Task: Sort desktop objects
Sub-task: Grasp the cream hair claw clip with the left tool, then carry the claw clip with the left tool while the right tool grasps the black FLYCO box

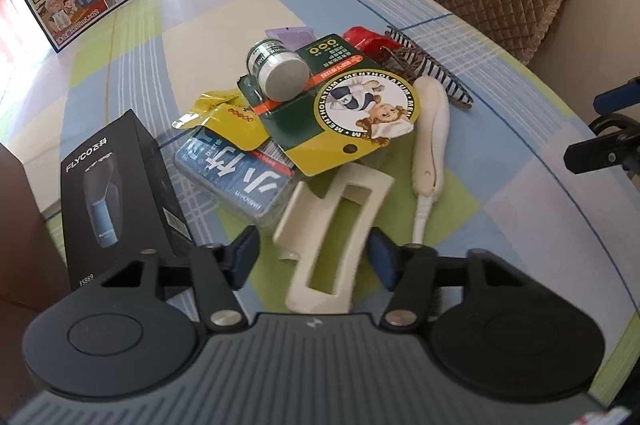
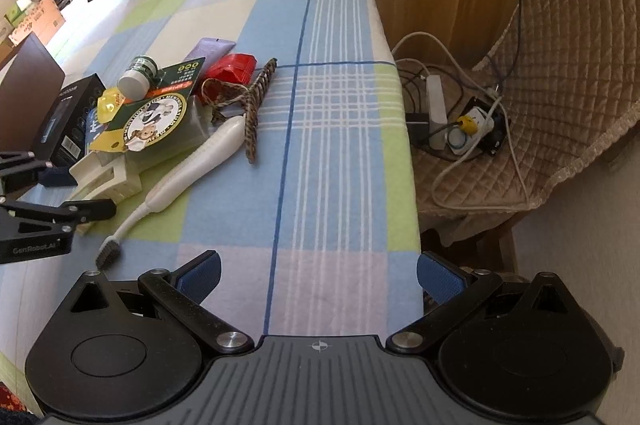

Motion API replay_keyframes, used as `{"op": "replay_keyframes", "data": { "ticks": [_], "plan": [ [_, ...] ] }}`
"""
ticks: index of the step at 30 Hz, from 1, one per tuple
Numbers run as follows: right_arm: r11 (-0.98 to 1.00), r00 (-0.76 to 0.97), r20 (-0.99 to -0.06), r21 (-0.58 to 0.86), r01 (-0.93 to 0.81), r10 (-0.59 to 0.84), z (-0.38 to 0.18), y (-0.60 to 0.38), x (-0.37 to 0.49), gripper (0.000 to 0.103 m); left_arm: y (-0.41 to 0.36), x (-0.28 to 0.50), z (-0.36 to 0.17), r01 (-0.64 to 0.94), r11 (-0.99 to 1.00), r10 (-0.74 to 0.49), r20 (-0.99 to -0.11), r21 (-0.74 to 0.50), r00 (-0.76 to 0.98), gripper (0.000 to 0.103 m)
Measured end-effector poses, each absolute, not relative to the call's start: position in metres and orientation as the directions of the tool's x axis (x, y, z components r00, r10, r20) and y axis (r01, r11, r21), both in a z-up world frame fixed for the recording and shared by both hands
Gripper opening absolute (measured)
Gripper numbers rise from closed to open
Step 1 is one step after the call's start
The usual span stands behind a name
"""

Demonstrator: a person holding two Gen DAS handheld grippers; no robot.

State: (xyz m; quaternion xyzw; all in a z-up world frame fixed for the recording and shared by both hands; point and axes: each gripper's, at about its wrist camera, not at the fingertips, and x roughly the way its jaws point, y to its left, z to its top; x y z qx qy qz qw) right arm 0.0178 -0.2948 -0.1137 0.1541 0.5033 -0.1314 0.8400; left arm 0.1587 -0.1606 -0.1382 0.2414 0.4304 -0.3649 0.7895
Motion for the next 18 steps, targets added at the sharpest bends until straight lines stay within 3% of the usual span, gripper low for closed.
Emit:
{"op": "replay_keyframes", "data": {
  "ticks": [1,3,11,18],
  "plan": [
    [0.919,0.459,-0.886,0.128,0.374,-0.063,-0.114,-0.294,0.019,0.101,-0.159,0.157,-0.138,0.789,0.612,-0.376,-0.855,0.062,0.358,0.041],
    [0.921,0.461,-0.886,0.130,0.367,-0.059,-0.115,-0.292,0.021,0.101,-0.155,0.153,-0.138,0.792,0.609,-0.385,-0.856,0.046,0.345,0.038],
    [0.937,0.467,-0.884,0.148,0.316,-0.017,-0.119,-0.275,0.037,0.101,-0.114,0.134,-0.134,0.727,0.687,-0.353,-0.866,0.016,0.353,0.037],
    [0.952,0.478,-0.878,0.168,0.257,0.026,-0.121,-0.251,0.053,0.101,-0.056,0.128,-0.131,0.594,0.804,-0.251,-0.882,0.040,0.400,0.037]
  ]
}}
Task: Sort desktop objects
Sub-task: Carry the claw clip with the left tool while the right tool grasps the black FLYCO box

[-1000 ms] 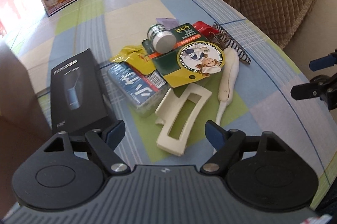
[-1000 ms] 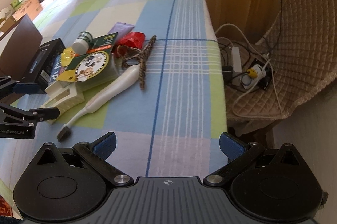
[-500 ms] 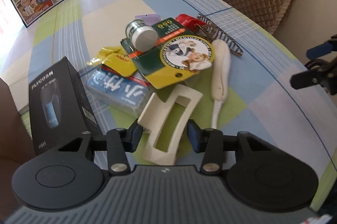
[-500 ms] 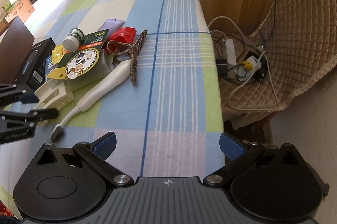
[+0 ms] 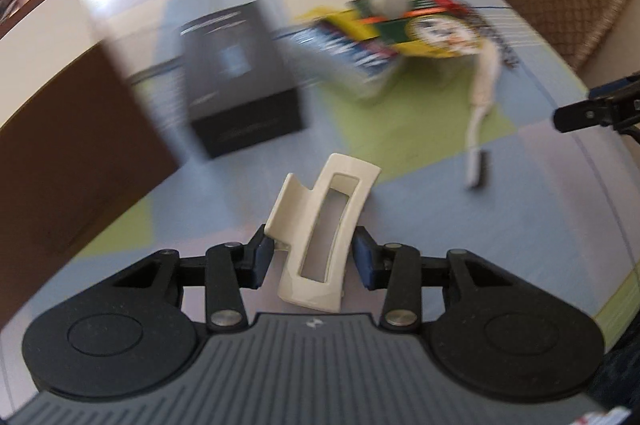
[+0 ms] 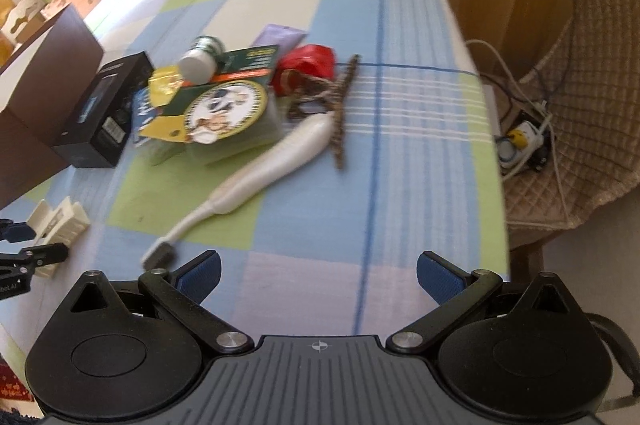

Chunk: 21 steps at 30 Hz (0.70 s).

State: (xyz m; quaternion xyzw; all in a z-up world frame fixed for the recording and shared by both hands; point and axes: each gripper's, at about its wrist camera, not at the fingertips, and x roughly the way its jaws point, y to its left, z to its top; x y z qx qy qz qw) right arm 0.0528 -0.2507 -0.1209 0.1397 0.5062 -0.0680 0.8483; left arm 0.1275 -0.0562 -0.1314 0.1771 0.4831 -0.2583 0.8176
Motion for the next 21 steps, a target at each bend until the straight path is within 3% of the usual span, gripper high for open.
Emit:
{"op": "replay_keyframes", "data": {
  "ticks": [12,16,21],
  "plan": [
    [0.973,0.618,-0.774,0.224,0.058,0.142,-0.088,-0.176,0.107,0.101,0.043,0.140,-0.129,0.274,0.957,-0.046,-0.881,0.097,0.471,0.037],
    [0.972,0.645,-0.743,0.235,-0.002,0.181,-0.081,-0.142,0.137,0.090,0.074,0.144,-0.129,0.170,0.979,0.016,-0.878,0.111,0.479,0.037],
    [0.976,0.637,-0.752,0.216,-0.007,0.171,-0.091,-0.106,0.170,0.085,0.120,0.150,-0.128,0.031,0.993,0.084,-0.873,0.113,0.480,0.037]
  ]
}}
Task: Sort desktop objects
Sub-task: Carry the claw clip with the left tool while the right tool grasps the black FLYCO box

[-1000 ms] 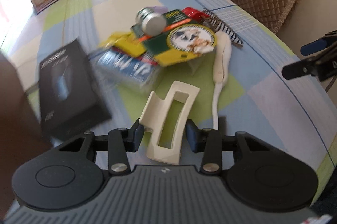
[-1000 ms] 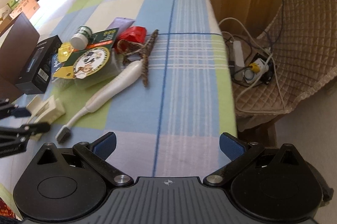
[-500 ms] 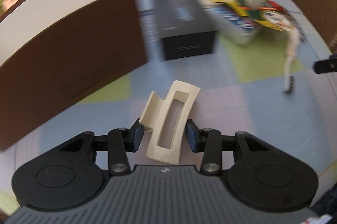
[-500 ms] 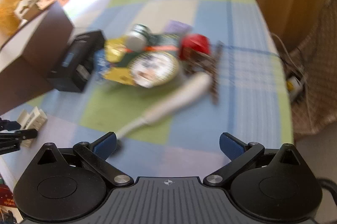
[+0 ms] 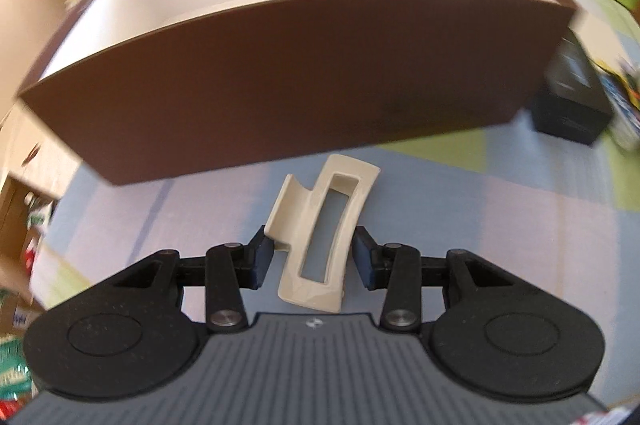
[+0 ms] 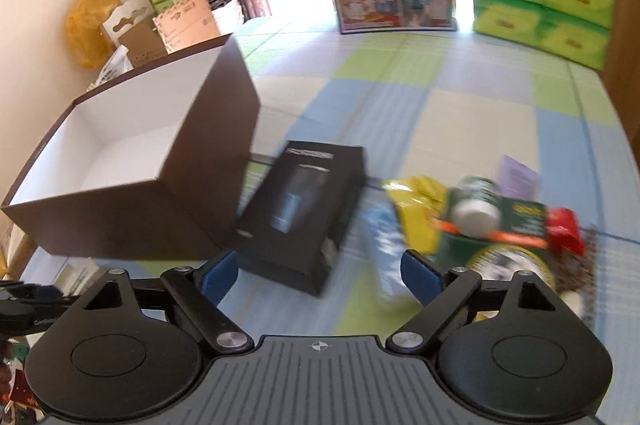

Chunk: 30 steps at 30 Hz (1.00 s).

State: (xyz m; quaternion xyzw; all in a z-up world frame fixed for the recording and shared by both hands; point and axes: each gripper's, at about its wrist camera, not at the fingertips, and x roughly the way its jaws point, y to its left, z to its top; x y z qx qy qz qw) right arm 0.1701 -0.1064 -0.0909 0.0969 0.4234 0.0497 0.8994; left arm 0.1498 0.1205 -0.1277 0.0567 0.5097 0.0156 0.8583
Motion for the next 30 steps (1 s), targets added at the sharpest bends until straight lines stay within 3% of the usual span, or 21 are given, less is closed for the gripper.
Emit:
{"op": "replay_keyframes", "data": {
  "ticks": [6,15,18,30],
  "plan": [
    [0.989,0.640,-0.758,0.143,-0.027,0.128,-0.110,-0.070,0.189,0.085,0.162,0.157,-0.127,-0.057,0.993,0.115,-0.873,0.100,0.475,0.037],
    [1.000,0.671,-0.741,0.018,0.016,0.003,-0.133,-0.041,0.195,0.085,0.176,0.158,-0.127,-0.034,0.994,0.104,-0.864,0.100,0.493,0.037],
    [1.000,0.677,-0.736,-0.005,0.016,-0.014,-0.134,-0.041,0.192,0.081,0.176,0.161,-0.129,-0.028,0.995,0.097,-0.864,0.095,0.494,0.037],
    [0.975,0.556,-0.820,0.013,-0.223,0.138,-0.122,-0.064,0.121,0.079,0.176,0.160,-0.131,0.002,0.997,0.071,-0.874,0.082,0.480,0.038]
  ]
}}
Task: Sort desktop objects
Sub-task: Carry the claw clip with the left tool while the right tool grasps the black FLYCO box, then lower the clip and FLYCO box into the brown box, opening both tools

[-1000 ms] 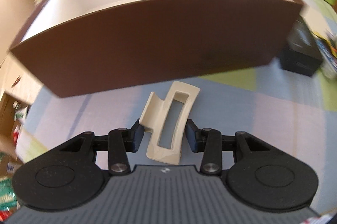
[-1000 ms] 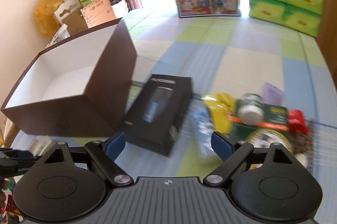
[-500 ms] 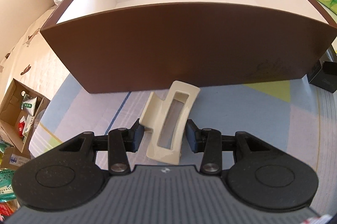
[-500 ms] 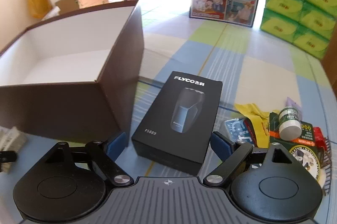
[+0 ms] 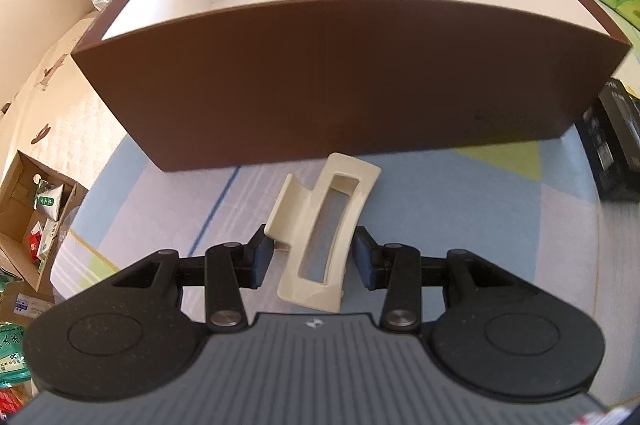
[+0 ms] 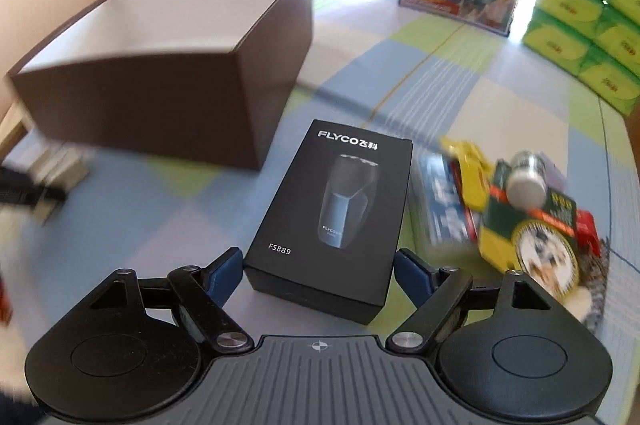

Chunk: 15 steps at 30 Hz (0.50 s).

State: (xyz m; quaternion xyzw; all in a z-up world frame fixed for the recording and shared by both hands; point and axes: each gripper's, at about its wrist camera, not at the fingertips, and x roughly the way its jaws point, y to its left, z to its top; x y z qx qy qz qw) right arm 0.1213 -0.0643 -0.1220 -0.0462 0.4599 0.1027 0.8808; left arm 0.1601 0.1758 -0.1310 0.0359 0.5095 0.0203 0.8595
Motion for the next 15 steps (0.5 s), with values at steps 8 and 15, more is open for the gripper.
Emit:
{"op": "replay_keyframes", "data": {
  "ticks": [8,15],
  "plan": [
    [0.985,0.556,-0.815,0.110,-0.130,0.164,-0.119,-0.064,0.121,0.092,0.173,0.158,-0.132,0.042,0.995,0.062,-0.878,0.093,0.475,0.043],
    [0.999,0.569,-0.821,0.037,-0.039,0.053,-0.128,-0.050,0.152,0.092,0.175,0.181,-0.136,0.078,0.989,0.073,-0.870,0.127,0.488,0.047]
  ]
}}
